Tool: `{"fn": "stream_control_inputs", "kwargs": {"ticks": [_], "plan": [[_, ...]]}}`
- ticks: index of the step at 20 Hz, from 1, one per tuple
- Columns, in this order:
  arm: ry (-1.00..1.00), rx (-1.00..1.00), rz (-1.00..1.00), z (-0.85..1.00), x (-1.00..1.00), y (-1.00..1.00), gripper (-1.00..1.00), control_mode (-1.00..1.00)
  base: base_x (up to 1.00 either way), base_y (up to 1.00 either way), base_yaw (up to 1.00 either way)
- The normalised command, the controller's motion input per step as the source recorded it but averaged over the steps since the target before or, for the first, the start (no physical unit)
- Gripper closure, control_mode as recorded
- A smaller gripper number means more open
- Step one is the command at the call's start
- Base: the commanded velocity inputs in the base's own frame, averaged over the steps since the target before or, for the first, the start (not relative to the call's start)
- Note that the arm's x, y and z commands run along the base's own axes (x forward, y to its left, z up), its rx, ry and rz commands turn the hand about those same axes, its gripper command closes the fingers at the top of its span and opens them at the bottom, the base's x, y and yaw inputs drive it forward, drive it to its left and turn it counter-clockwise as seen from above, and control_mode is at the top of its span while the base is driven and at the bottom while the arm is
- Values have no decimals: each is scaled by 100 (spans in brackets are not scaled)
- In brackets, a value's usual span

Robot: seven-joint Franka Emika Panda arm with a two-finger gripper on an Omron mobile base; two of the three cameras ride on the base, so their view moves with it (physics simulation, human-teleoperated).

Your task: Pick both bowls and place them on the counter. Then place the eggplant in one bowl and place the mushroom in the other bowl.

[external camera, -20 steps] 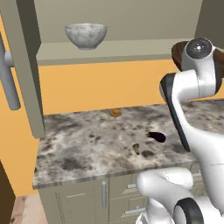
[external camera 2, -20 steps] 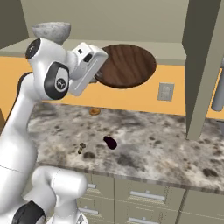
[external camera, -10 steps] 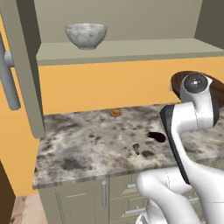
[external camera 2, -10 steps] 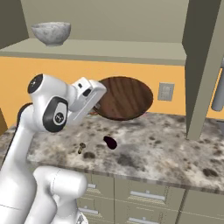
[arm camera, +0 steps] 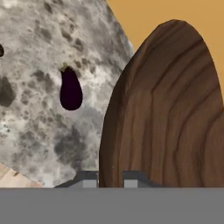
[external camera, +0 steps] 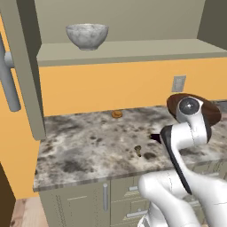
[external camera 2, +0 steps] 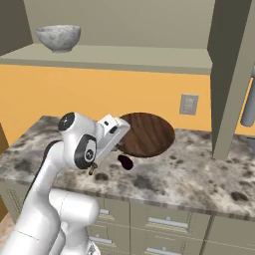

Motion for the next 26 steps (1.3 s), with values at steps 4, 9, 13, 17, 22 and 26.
{"fn": "stream_control_inputs", "kwargs": {"ticks": [4, 9, 13, 17, 22, 26], "plan": [[22, 7, 3, -64, 72, -41, 100, -100, 0, 0, 0], [18, 2, 0, -26, 55, -46, 100, -100, 0, 0, 0], [10, 0, 0, -13, 40, -32, 100, -100, 0, 0, 0], [14, 0, 3, -42, 45, -21, 100, -100, 0, 0, 0], [13, 0, 9, -53, 36, -22, 100, -100, 0, 0, 0], [2, 0, 10, -50, 5, -26, 100, -100, 0, 0, 0]]}}
